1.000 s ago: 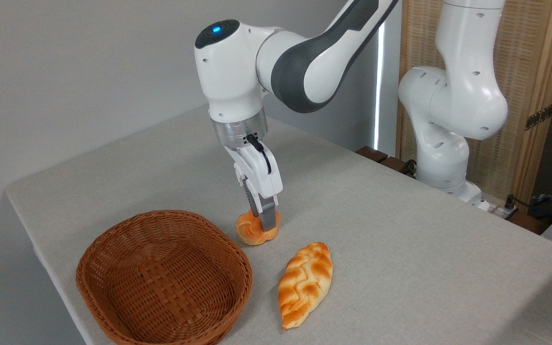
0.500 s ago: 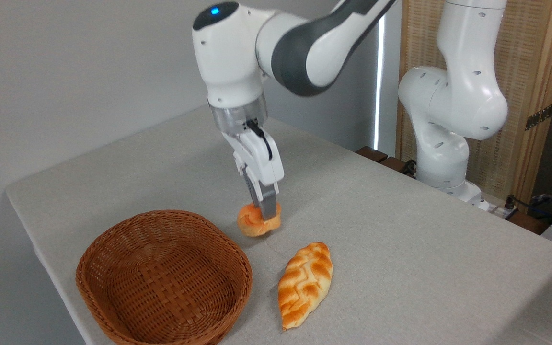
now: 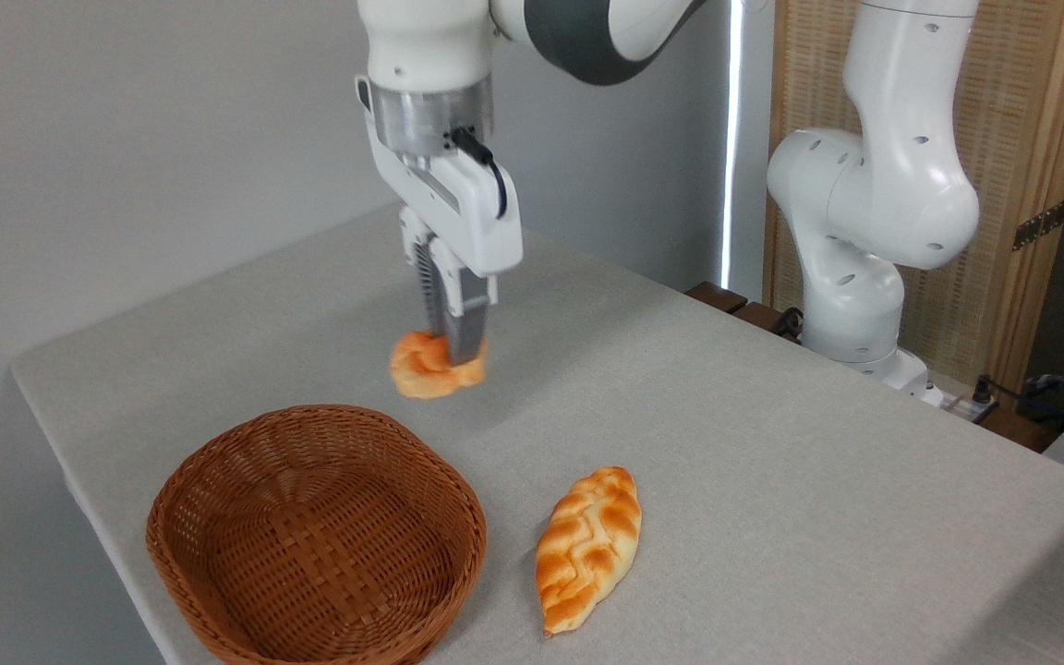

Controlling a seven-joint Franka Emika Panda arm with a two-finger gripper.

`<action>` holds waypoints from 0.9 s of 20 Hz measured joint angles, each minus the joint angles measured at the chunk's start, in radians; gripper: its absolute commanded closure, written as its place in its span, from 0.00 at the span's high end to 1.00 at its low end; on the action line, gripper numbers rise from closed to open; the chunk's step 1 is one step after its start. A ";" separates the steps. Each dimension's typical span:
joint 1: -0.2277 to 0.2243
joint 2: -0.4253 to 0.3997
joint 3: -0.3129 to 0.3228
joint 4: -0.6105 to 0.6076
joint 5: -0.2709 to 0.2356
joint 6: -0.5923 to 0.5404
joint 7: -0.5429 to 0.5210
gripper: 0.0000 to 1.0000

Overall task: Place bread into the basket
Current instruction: 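Lift the bun and carry it over the wicker basket, then lower the bun into the basket and open the gripper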

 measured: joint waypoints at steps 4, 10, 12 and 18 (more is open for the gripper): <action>0.000 0.034 0.009 0.007 -0.002 0.131 0.000 0.87; 0.004 0.147 0.011 0.007 -0.002 0.266 0.000 1.00; 0.011 0.160 0.011 0.009 -0.002 0.278 0.000 1.00; 0.017 0.165 0.012 0.010 -0.002 0.278 0.000 1.00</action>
